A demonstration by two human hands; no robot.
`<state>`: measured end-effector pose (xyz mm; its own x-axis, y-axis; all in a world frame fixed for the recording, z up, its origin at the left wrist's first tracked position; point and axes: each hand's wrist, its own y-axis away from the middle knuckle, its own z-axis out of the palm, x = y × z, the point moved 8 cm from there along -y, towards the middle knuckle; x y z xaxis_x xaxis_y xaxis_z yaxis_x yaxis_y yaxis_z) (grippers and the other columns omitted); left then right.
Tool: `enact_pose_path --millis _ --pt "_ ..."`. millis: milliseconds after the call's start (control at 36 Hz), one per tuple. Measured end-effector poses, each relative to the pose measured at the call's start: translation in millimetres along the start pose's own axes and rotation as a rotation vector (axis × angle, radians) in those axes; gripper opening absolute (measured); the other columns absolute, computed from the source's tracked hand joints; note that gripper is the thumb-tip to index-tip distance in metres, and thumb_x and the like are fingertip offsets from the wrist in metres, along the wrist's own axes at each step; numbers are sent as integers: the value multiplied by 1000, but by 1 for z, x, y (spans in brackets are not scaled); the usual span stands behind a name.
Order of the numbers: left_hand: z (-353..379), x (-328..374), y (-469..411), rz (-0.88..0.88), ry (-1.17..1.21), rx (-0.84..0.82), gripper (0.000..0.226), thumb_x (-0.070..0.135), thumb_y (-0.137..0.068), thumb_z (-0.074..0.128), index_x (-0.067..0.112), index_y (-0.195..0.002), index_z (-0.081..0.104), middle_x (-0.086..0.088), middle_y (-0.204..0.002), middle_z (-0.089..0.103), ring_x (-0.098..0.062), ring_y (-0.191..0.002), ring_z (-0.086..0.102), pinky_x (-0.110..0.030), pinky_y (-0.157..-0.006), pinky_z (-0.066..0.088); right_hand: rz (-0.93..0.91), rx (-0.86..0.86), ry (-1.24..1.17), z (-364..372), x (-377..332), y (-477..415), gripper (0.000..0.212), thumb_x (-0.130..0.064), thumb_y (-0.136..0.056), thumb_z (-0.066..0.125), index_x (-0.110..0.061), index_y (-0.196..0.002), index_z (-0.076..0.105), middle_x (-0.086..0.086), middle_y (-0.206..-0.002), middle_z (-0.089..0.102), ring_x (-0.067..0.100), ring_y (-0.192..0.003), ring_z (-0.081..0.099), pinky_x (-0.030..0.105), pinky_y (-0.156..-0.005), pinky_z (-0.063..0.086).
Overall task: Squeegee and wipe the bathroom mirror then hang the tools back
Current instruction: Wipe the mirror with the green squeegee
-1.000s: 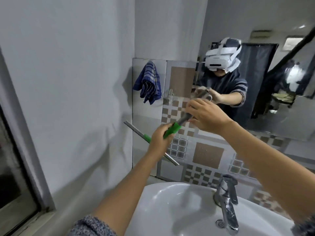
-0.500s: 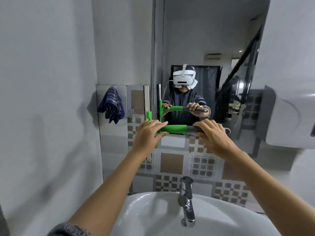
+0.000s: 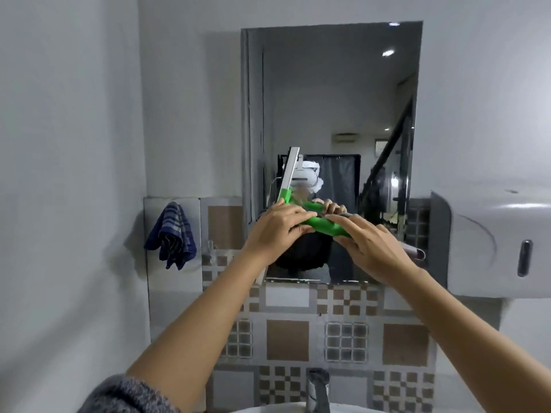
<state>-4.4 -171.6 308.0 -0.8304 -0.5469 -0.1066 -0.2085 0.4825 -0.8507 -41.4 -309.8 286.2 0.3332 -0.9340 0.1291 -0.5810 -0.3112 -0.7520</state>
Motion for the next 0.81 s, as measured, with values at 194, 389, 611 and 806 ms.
enact_pose_path --millis 194,389,611,806 --pt "-54 -61 -69 -134 -52 276 51 33 -94 48 12 -139 37 -6 -146 37 -19 -136 31 -38 -114 25 67 179 122 -41 16 -83 46 -30 -98 38 -32 -142 30 4 -101 55 24 -88 56 30 -66 31" --pt "-51 -126 -23 -589 182 436 66 50 -93 30 12 -146 17 -3 -154 20 -11 -141 15 -37 -116 19 112 262 194 -67 27 -167 45 -37 -98 31 -35 -143 25 7 -103 54 26 -91 55 33 -72 30" --pt "23 -157 17 -616 89 322 70 63 -88 24 28 -146 7 9 -154 6 -12 -142 14 -41 -111 32 78 304 213 -66 18 -230 39 -39 -97 35 -31 -135 37 9 -108 55 28 -103 53 38 -82 34" --pt "41 -161 14 -528 24 299 83 54 -88 45 22 -146 -5 7 -154 -16 -10 -143 -1 -20 -109 30 85 320 141 -59 18 -272 34 -33 -98 35 -28 -132 39 11 -111 53 31 -104 49 41 -87 33"
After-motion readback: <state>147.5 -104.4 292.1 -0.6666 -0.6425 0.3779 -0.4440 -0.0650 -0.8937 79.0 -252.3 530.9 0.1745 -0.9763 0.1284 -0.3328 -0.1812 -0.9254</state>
